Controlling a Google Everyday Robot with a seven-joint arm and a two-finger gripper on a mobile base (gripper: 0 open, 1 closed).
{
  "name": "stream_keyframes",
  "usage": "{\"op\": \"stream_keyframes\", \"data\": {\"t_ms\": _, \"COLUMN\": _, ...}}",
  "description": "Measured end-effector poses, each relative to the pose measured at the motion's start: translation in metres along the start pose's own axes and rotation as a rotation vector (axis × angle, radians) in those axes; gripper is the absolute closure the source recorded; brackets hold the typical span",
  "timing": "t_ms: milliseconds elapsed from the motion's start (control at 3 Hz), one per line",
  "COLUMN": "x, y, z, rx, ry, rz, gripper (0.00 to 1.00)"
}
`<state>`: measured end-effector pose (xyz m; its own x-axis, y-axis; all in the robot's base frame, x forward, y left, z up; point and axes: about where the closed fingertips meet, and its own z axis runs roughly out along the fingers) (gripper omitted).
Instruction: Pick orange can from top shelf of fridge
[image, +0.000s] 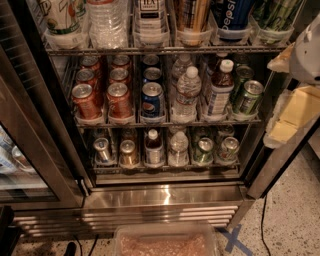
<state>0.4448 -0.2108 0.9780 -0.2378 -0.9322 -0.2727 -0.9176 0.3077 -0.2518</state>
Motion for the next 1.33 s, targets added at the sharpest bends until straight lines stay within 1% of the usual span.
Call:
{"op": "stream_keyframes", "data": {"t_ms": 333, "x": -0.019, "y": -0.006, "z": 0.002, "rx": 0.011, "ry": -0.076, "rz": 0.019, "gripper": 0.00}}
{"op": "stream_keyframes", "data": {"t_ms": 667, "x": -0.040, "y": -0.009, "z": -0.004, "rx": 0.059, "ry": -0.168, "rz": 0.052, "gripper": 0.00}}
{"op": "stream_keyframes", "data": {"t_ms": 1000, "x": -0.054, "y": -0.009, "z": -0.011, "rx": 0.138, "ry": -0.252, "rz": 0.117, "gripper": 0.00}}
{"op": "stream_keyframes", "data": {"t_ms": 1333, "x": -0.063, "y": -0.018, "z": -0.011, "rx": 0.221, "ry": -0.324, "rz": 0.186, "gripper": 0.00}}
